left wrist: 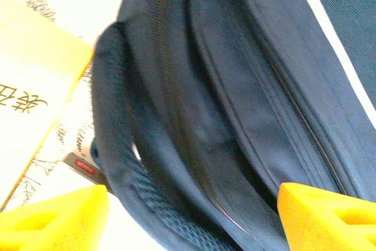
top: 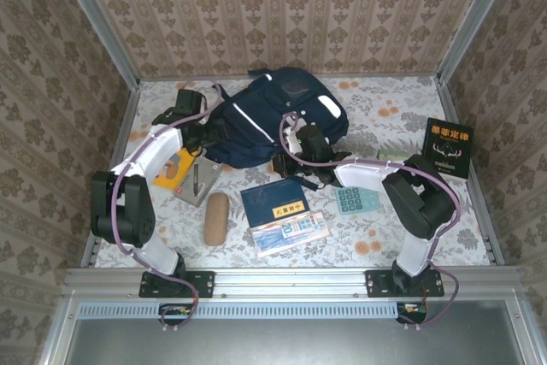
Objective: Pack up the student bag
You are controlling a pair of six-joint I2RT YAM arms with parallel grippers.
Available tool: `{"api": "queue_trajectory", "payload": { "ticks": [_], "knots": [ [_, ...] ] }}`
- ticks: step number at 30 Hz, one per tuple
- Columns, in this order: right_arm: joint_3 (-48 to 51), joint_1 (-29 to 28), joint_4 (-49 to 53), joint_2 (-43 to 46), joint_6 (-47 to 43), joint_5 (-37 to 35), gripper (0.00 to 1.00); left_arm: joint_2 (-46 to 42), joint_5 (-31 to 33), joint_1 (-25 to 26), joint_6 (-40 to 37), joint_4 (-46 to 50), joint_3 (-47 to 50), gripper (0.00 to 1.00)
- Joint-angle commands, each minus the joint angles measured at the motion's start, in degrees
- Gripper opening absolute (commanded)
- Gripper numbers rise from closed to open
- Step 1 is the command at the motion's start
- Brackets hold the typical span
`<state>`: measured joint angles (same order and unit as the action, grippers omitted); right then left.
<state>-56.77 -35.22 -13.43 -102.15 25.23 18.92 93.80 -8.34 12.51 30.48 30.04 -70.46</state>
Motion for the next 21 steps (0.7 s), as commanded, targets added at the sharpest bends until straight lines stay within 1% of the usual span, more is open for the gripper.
{"api": "queue_trajectory", "payload": {
  "ticks": [1, 6, 7, 8, 9, 10, 11, 13, 15, 21],
  "knots": [
    [0.1, 0.4, -1.2, 2.6, -2.0, 1.3, 0.00, 2.5, -6.8, -0.4, 5.5, -3.8, 0.6, 0.79],
    [0.2, 0.3, -1.6, 2.3, -2.1, 1.1, 0.00, 5.7, -13.0, -0.1, 11.4, -11.8, 2.1, 0.81],
    [0.2, 0.3, -1.7, 2.2, -2.1, 1.2, 0.00, 6.5, -14.4, 0.3, 12.8, -13.3, 2.5, 0.79],
    [0.1, 0.3, -1.7, 2.2, -2.2, 1.2, 0.00, 7.4, -15.0, 0.9, 13.5, -14.1, 2.6, 0.70],
    [0.1, 0.3, -1.9, 2.3, -2.3, 1.4, 0.00, 8.2, -15.7, 1.5, 14.2, -15.2, 2.9, 0.47],
    [0.0, 0.3, -2.1, 2.2, -2.3, 1.5, 0.00, 8.7, -16.3, 2.0, 15.5, -16.7, 3.5, 0.17],
    [0.1, 0.2, -2.2, 2.3, -2.2, 1.7, 0.00, 8.8, -16.5, 2.4, 17.4, -18.5, 4.3, 0.01],
    [0.2, -0.2, -2.8, 2.5, -1.5, 2.3, 0.00, 8.6, -17.4, 3.0, 22.5, -24.3, 6.5, 0.00],
    [0.1, -1.3, -3.3, 3.0, -1.1, 2.4, 0.00, 8.0, -17.0, 3.7, 26.7, -28.8, 7.5, 0.00],
    [-2.5, -5.7, -4.4, 1.7, -0.3, 1.4, 0.00, 5.8, -11.3, 7.3, 33.7, -34.4, 7.1, 0.00]
  ]
}}
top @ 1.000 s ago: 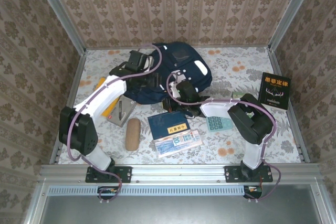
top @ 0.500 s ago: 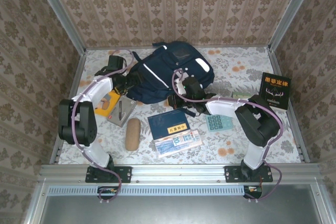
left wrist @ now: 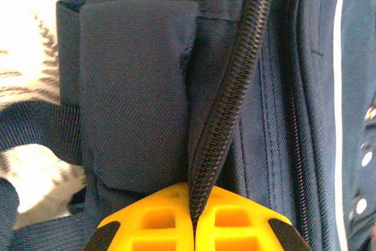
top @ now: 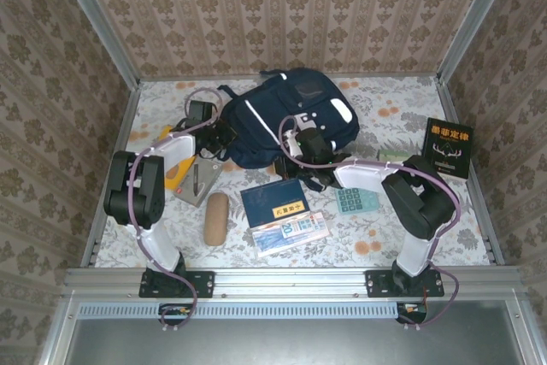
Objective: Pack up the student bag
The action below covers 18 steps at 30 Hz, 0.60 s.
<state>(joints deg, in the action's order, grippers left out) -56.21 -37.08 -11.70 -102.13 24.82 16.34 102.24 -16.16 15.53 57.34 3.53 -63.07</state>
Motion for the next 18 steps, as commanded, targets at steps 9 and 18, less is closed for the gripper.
{"api": "queue_trajectory", "payload": {
  "ticks": [9, 18],
  "knots": [
    [-8.7, -4.3, -3.4, -1.9, -0.9, 3.2, 0.02, -5.0, 1.3, 5.1, 9.1, -9.0, 2.6, 0.00],
    [-5.7, -1.9, 4.3, 2.0, -1.1, 2.1, 0.47, -8.4, 4.1, 2.0, -2.8, 4.1, 0.8, 0.54]
  ]
}}
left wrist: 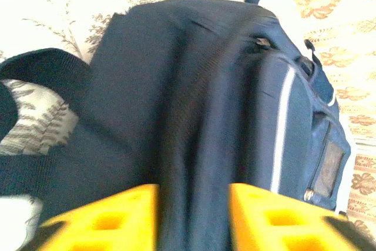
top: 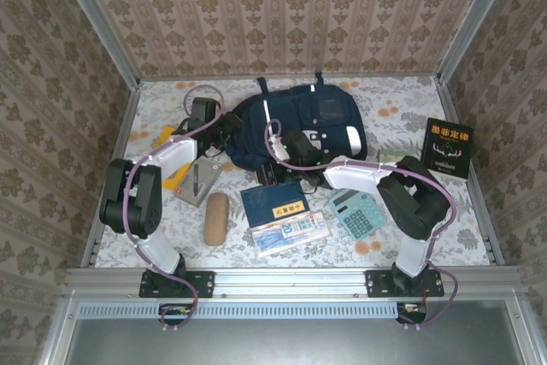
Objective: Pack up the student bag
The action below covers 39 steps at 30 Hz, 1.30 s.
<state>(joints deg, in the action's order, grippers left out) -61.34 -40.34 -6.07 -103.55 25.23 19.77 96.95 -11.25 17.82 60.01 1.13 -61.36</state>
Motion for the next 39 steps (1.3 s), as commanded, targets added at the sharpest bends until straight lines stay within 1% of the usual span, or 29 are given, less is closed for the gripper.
{"api": "queue_trajectory", "payload": {
  "ticks": [1, 4, 7, 10, 14, 17, 19, 22, 26, 29, 30, 35, 39],
  "knots": [
    [0.2, 1.6, -0.6, 4.7, -1.6, -1.8, 0.49, -3.7, 0.0, -0.5, -7.7, 9.1, -1.6, 0.57],
    [2.0, 2.7, 1.5, 8.6, -0.8, -2.7, 0.52, -5.9, 3.0, 0.2, -13.9, 16.0, -3.4, 0.64],
    [3.4, 4.3, 4.6, 11.7, -0.8, -3.6, 0.52, -8.8, 5.8, 2.2, -19.9, 20.7, -3.4, 0.63],
    [4.9, 6.0, 6.6, 14.2, -0.7, -5.4, 0.51, -12.3, 9.8, 6.5, -25.6, 24.4, -2.0, 0.62],
    [6.3, 7.6, 8.8, 15.4, -1.1, -5.6, 0.48, -16.4, 12.0, 13.1, -30.4, 24.1, 4.0, 0.57],
    [7.0, 7.6, 11.5, 16.0, -3.0, -6.9, 0.48, -18.9, 11.7, 16.9, -31.5, 21.3, 9.9, 0.51],
    [7.3, 7.6, 13.2, 16.2, -5.5, -8.4, 0.49, -19.6, 12.5, 19.2, -31.7, 19.5, 13.0, 0.48],
    [7.5, 6.9, 15.9, 15.6, -11.0, -12.5, 0.52, -19.6, 13.6, 21.6, -30.4, 17.8, 16.3, 0.47],
    [9.0, 5.6, 14.5, 15.6, -18.8, -14.7, 0.57, -19.7, 13.0, 23.0, -29.7, 15.4, 18.5, 0.47],
    [9.4, 4.9, 12.6, 15.3, -20.6, -15.1, 0.59, -18.4, 13.3, 23.7, -30.4, 14.7, 18.4, 0.47],
    [9.1, 4.4, 12.5, 14.6, -21.3, -16.2, 0.60, -17.6, 13.3, 23.8, -30.9, 14.4, 18.1, 0.47],
    [5.9, 3.3, 14.1, 10.9, -22.9, -17.5, 0.59, -12.7, 13.6, 24.2, -33.5, 14.4, 15.1, 0.44],
    [3.6, 1.1, 14.6, 7.0, -26.2, -19.8, 0.61, -12.7, 14.5, 23.7, -32.8, 14.3, 14.7, 0.42]
  ]
}}
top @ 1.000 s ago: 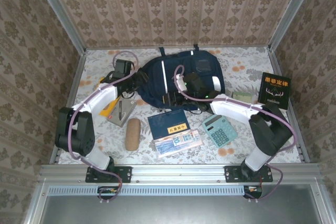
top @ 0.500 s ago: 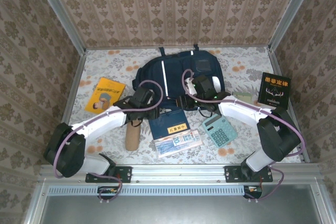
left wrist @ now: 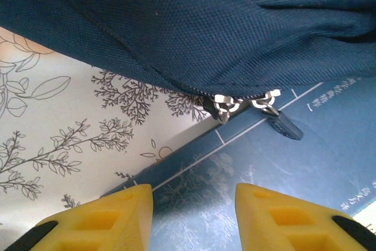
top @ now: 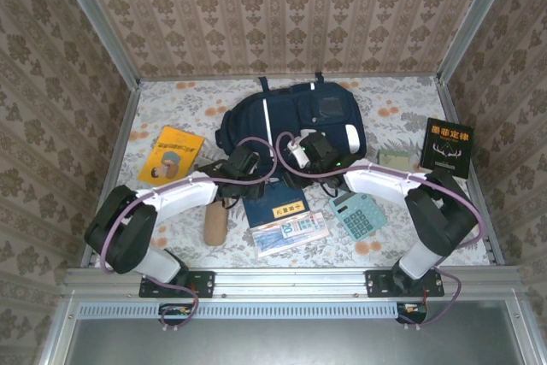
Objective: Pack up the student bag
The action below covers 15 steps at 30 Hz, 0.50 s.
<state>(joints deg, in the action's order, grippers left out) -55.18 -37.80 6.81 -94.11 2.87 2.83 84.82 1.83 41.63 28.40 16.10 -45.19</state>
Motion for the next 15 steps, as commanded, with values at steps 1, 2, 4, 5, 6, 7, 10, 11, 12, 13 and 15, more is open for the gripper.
{"api": "queue_trajectory", "payload": {
  "ticks": [1, 2, 4, 5, 6, 7, 10, 11, 12, 13, 15],
  "knots": [
    [-3.1, -2.0, 1.6, -3.3, -4.4, -3.4, 0.62, -1.1, 1.3, -0.4, -0.9, -0.7, -1.5, 0.42],
    [-3.5, -2.5, 1.1, -4.0, -5.3, -4.1, 0.62, -1.5, 1.4, -0.7, -0.6, -0.7, -1.4, 0.42],
    [-4.5, -3.6, 0.2, -5.7, -7.6, -5.9, 0.63, -2.7, 0.7, -1.7, -0.1, -0.8, -0.9, 0.43],
    [-5.2, -4.0, 0.1, -6.6, -8.7, -6.4, 0.64, -3.1, 0.2, -2.1, 0.2, -0.9, -0.7, 0.43],
    [-6.1, -4.2, 0.2, -7.8, -9.8, -7.1, 0.63, -3.5, -0.2, -2.6, 0.5, -0.9, -0.5, 0.43],
    [-7.1, -4.3, 0.5, -9.0, -10.8, -7.8, 0.61, -3.9, -0.5, -3.0, 0.6, -0.9, -0.3, 0.43],
    [-9.4, -4.2, 2.2, -11.6, -12.2, -9.5, 0.47, -5.2, -0.9, -3.8, 1.0, -0.6, 0.1, 0.43],
    [-9.7, -4.1, 2.3, -11.8, -12.6, -9.1, 0.32, -5.6, -1.1, -4.0, 1.0, -0.6, 0.3, 0.43],
    [-10.5, -3.9, 3.5, -12.1, -12.9, -8.0, 0.13, -6.2, -1.3, -4.3, 1.0, -0.6, 0.4, 0.42],
    [-11.7, -3.6, 5.1, -12.4, -12.6, -7.3, 0.06, -6.6, -1.7, -4.6, 1.0, -0.6, 0.5, 0.42],
    [-12.9, -3.3, 6.5, -11.7, -12.1, -5.5, 0.00, -7.0, -2.1, -4.9, 0.8, -0.7, 0.6, 0.42]
  ]
}}
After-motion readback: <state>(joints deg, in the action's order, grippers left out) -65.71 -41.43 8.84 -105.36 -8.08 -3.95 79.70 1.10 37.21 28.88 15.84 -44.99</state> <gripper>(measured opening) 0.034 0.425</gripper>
